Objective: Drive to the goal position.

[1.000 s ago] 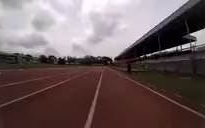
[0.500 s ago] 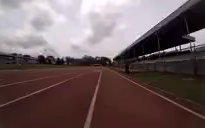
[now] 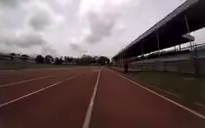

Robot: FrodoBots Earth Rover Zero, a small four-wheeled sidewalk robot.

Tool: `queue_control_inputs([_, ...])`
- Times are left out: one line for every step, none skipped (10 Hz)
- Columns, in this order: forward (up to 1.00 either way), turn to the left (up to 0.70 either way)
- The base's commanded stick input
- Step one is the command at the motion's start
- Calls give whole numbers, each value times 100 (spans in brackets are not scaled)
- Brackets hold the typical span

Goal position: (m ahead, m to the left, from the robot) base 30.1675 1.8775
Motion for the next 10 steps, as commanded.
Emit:
queue_control_inputs([70,-8])
queue_control_inputs([70,0])
queue_control_inputs([70,0])
queue_control_inputs([70,-3])
queue_control_inputs([70,-12])
queue_control_inputs([70,-7])
queue_control_inputs([70,0])
queue_control_inputs([70,0])
queue_control_inputs([70,-11])
queue_control_inputs([70,-7])
